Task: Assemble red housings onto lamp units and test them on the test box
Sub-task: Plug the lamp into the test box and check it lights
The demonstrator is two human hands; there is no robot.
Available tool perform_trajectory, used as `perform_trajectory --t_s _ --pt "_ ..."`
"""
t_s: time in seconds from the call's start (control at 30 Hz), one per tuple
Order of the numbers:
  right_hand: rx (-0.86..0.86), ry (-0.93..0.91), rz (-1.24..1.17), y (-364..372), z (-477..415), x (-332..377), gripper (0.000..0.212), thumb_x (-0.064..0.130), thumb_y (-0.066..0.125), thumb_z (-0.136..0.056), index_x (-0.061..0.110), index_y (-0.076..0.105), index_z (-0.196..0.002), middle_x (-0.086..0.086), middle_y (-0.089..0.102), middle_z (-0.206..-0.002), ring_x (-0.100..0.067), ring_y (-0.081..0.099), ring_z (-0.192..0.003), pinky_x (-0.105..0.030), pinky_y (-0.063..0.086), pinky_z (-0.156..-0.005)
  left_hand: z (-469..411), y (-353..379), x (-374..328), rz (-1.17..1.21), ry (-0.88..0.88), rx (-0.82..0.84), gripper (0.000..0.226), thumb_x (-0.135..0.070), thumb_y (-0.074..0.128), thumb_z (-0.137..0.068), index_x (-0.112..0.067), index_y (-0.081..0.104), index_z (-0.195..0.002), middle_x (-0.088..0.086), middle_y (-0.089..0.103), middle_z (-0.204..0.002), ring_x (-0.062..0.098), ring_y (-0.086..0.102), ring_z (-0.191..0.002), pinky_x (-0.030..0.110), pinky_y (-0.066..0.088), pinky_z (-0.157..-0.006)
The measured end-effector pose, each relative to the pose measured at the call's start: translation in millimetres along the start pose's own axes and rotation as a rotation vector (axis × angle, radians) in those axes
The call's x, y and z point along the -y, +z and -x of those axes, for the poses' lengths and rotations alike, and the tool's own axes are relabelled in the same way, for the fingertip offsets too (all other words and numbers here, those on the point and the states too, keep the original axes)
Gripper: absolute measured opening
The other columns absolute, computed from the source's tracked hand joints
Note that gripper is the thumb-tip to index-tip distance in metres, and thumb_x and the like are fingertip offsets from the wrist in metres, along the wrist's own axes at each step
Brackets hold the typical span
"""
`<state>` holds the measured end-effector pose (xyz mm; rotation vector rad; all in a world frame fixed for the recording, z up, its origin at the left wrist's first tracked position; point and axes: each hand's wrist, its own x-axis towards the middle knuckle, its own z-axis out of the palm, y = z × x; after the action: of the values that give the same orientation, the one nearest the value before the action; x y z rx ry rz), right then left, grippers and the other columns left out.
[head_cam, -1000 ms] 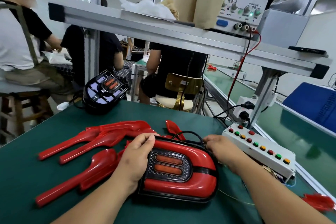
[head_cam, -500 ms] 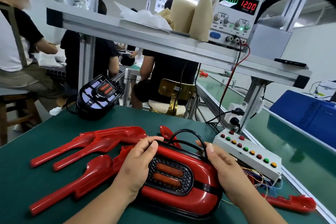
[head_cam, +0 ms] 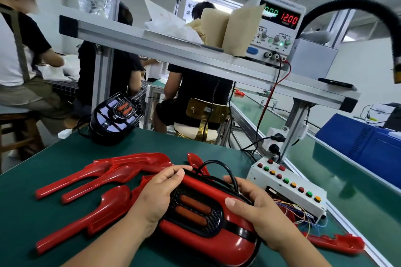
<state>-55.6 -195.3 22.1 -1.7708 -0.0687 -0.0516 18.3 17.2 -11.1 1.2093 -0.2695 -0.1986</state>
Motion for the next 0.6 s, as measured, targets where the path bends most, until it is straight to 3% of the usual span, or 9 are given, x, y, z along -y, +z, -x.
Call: perform_trajectory --t_s 0.1,0.2,0.37,0.43,0.47,0.5,0.53,0.57,0.6 --pt "-0.043 0.030 -0.084 2.8 2.1 -2.3 0.059 0.018 0.080 -0.066 0.016 0.062 -0.122 -0.016 0.071 -0.110 -0.037 0.069 -0.096 -0.044 0.057 -0.085 -1.2 -1.2 -4.1 0.017 -0.020 -0.011 0.030 -0.036 0.049 -0.096 -0.019 0.073 -0.105 0.010 0.075 -0.090 0.027 0.074 -0.080 0.032 0.058 -0.059" --pt "-0.087 0.052 -0.161 2.7 4.2 2.0 0.056 0.015 0.087 -0.067 0.013 0.065 -0.119 -0.019 0.072 -0.107 -0.034 0.071 -0.089 -0.039 0.060 -0.076 -3.1 -6.6 -6.8 0.077 -0.034 -0.079 0.047 -0.049 0.040 -0.097 -0.017 0.070 -0.112 0.007 0.074 -0.106 0.021 0.071 -0.097 0.027 0.057 -0.070" --pt "-0.240 -0.013 -0.396 -13.7 11.3 31.1 0.045 0.019 0.084 -0.059 0.007 0.075 -0.101 -0.030 0.070 -0.101 -0.040 0.071 -0.080 -0.039 0.059 -0.063 -1.9 -2.2 -5.8 0.273 -0.153 -0.045 0.066 -0.060 0.042 -0.082 -0.015 0.060 -0.128 0.012 0.062 -0.131 0.030 0.056 -0.122 0.051 0.039 -0.107" --pt "-0.295 -0.060 -0.456 -18.7 17.3 45.6 0.045 0.019 0.088 -0.060 0.003 0.075 -0.100 -0.033 0.069 -0.100 -0.045 0.070 -0.081 -0.044 0.059 -0.068 4.0 26.4 -11.2 0.297 -0.339 0.011 0.077 -0.069 0.037 -0.080 -0.022 0.048 -0.141 0.015 0.050 -0.144 0.038 0.052 -0.125 0.052 0.035 -0.108" --pt "-0.329 -0.076 -0.489 -19.9 20.2 52.0 0.047 0.021 0.089 -0.060 0.001 0.074 -0.100 -0.033 0.069 -0.099 -0.047 0.070 -0.082 -0.046 0.058 -0.071 6.1 45.2 -17.0 0.357 -0.385 0.086 0.077 -0.068 0.037 -0.082 -0.022 0.045 -0.143 0.018 0.048 -0.143 0.041 0.058 -0.117 0.050 0.042 -0.103" --pt "-0.376 -0.085 -0.505 -20.6 23.6 57.5 0.051 0.025 0.090 -0.059 0.001 0.074 -0.100 -0.033 0.069 -0.098 -0.048 0.070 -0.081 -0.047 0.058 -0.072 6.1 68.6 -23.0 0.461 -0.359 0.190 0.073 -0.061 0.037 -0.088 -0.016 0.044 -0.145 0.022 0.050 -0.139 0.041 0.065 -0.105 0.044 0.051 -0.094" --pt "-0.428 -0.092 -0.520 -20.2 27.7 63.0 0.052 0.028 0.090 -0.058 0.001 0.075 -0.099 -0.032 0.070 -0.097 -0.047 0.070 -0.080 -0.045 0.059 -0.069 8.5 84.0 -26.9 0.454 -0.209 0.258 0.064 -0.048 0.034 -0.098 -0.005 0.042 -0.144 0.028 0.052 -0.134 0.035 0.070 -0.099 0.033 0.055 -0.088" --pt "-0.504 -0.108 -0.517 -21.7 31.2 66.0 0.051 0.030 0.086 -0.058 0.001 0.075 -0.098 -0.031 0.071 -0.094 -0.046 0.070 -0.079 -0.043 0.060 -0.067 20.0 92.3 -30.1 0.249 0.004 0.166 0.052 -0.032 0.026 -0.106 0.003 0.039 -0.142 0.039 0.054 -0.125 0.025 0.069 -0.103 0.021 0.051 -0.090" --pt "-0.578 -0.129 -0.512 -24.4 34.7 67.4 0.048 0.030 0.083 -0.059 0.002 0.076 -0.096 -0.029 0.072 -0.092 -0.045 0.071 -0.079 -0.043 0.060 -0.068 26.5 101.1 -29.0 0.201 0.110 0.217 0.042 -0.018 0.022 -0.108 0.007 0.041 -0.136 0.043 0.056 -0.119 0.017 0.066 -0.111 0.019 0.047 -0.094"
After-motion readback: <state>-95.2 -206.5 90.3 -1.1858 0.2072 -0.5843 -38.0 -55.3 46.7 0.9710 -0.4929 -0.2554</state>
